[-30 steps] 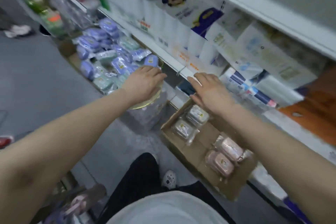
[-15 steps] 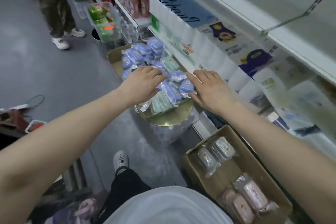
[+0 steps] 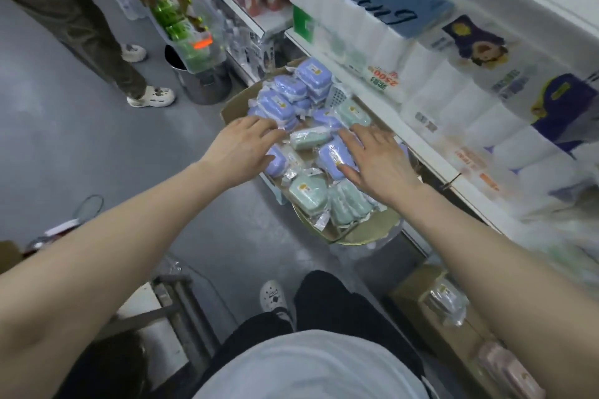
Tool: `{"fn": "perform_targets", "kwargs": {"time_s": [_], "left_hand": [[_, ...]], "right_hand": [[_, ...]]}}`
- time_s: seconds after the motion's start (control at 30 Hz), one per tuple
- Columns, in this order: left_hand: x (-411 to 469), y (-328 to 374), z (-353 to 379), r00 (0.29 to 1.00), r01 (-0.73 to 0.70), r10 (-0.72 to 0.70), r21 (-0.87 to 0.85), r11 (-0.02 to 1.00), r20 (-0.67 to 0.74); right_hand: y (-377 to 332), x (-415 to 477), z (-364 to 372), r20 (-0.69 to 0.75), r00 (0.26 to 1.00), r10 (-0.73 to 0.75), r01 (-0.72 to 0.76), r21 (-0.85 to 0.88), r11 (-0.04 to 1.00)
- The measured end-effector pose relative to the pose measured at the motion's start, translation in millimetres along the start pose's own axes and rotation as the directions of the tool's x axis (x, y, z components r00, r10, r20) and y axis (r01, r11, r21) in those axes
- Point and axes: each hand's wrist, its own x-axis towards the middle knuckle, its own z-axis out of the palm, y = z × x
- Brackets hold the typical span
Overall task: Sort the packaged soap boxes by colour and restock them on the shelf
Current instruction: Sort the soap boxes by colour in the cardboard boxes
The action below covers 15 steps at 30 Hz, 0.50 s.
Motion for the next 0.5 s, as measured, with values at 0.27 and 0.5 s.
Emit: {"fn": "perform_targets", "kwargs": {"time_s": [0.27, 0.5], "left_hand": [[44, -102, 53, 0.994, -0.015, 0.021, -0.063, 0.998, 0.108], [98, -184, 114, 0.967, -0.011, 0.041, -0.119, 0.993, 0.252]], "right_hand": [[-7, 86, 58, 0.129, 0.99, 0.063, -0.07, 0.05, 0.996], [-2, 173, 120, 0.237, 0.959, 0.158, -0.199, 0.162, 0.967]]}}
